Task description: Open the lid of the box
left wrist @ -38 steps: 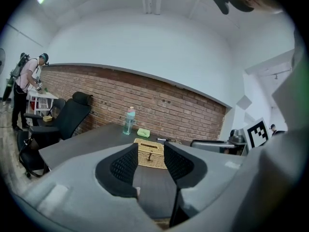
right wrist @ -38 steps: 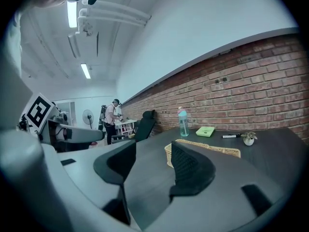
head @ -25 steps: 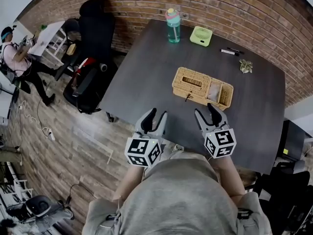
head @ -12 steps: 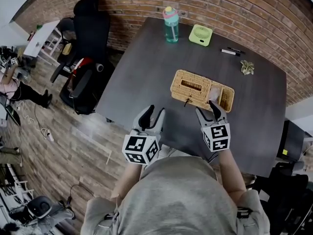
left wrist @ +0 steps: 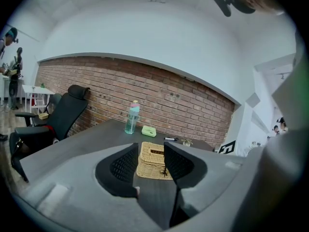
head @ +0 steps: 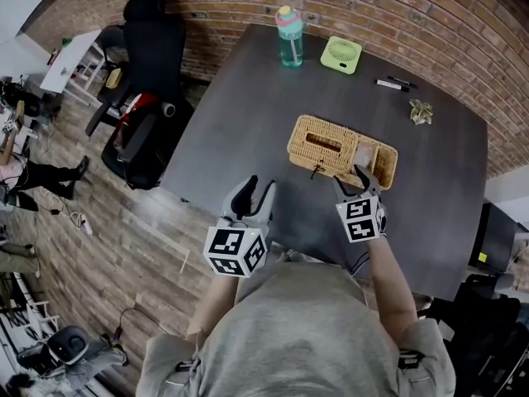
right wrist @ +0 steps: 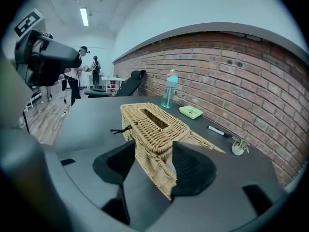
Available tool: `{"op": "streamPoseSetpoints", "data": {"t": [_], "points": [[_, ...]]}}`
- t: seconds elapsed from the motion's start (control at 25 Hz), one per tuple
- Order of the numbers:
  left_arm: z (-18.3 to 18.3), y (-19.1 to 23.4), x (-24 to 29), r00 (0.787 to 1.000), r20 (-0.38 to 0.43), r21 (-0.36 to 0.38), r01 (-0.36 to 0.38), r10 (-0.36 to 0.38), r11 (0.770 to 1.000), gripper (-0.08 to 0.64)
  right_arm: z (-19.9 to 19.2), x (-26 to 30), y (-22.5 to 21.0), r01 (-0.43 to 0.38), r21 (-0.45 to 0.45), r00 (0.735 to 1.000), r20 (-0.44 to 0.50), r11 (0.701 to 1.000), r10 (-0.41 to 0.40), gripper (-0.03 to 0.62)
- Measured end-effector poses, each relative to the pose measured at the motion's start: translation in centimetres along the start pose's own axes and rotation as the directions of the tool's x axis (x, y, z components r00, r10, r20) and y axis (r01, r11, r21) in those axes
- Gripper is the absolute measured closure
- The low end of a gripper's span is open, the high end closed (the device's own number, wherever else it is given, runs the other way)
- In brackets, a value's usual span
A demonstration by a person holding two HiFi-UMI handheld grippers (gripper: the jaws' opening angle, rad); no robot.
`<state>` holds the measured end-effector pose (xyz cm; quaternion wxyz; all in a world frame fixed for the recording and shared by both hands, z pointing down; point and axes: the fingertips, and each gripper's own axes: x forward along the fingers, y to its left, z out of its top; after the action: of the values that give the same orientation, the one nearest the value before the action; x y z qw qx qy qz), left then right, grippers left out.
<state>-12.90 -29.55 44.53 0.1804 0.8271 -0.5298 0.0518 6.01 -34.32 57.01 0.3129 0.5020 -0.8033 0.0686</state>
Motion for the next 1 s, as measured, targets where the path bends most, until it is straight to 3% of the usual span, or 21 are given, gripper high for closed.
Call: {"op": "streamPoseSetpoints", "data": {"t": [0.64, 1.0], "points": [[-0.7, -0.4, -1.1, 1.000, -0.001, 0.002, -0.016, 0.016, 1.000, 0.397, -0.5, 1.4, -0.8, 0.099, -0.082, 0.991, -0.080, 0.992, -0.105, 0.368], [-0.4, -0.4, -0.4, 1.000, -0.001, 0.008, 0.018, -0.018, 1.000, 0.397, -0.5, 1.2, -0.8, 0.088, -0.062, 0.992, -0.089, 0.994, -0.093, 0.368]]}}
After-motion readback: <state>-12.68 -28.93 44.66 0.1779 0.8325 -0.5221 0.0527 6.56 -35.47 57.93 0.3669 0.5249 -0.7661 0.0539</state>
